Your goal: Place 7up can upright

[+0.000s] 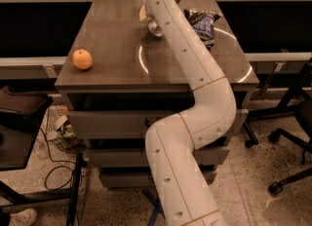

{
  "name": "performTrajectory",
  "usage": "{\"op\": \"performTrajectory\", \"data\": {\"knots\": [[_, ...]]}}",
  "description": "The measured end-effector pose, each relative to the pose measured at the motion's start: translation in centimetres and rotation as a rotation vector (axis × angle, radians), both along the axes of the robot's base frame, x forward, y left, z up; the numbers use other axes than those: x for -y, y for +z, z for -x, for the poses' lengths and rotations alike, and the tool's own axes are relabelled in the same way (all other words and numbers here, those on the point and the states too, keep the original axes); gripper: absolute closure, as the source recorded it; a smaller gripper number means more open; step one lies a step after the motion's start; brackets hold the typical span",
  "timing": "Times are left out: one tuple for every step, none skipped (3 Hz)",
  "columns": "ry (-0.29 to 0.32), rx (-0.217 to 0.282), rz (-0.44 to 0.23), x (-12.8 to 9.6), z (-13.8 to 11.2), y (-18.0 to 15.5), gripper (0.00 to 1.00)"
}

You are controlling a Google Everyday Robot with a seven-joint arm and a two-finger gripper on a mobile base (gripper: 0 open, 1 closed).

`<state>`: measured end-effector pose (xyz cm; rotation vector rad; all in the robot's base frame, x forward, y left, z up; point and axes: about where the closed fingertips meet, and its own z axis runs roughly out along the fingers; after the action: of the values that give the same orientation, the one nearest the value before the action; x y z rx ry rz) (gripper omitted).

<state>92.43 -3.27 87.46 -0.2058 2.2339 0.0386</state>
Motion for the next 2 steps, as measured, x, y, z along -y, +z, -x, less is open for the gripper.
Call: {"op": "performTrajectory", "data": {"knots": [[0.018,0.017,0.024,0.6,0.7,2.1,1.00],[0.031,0.030,0.044,1.2,1.4,4.0,1.00]]}}
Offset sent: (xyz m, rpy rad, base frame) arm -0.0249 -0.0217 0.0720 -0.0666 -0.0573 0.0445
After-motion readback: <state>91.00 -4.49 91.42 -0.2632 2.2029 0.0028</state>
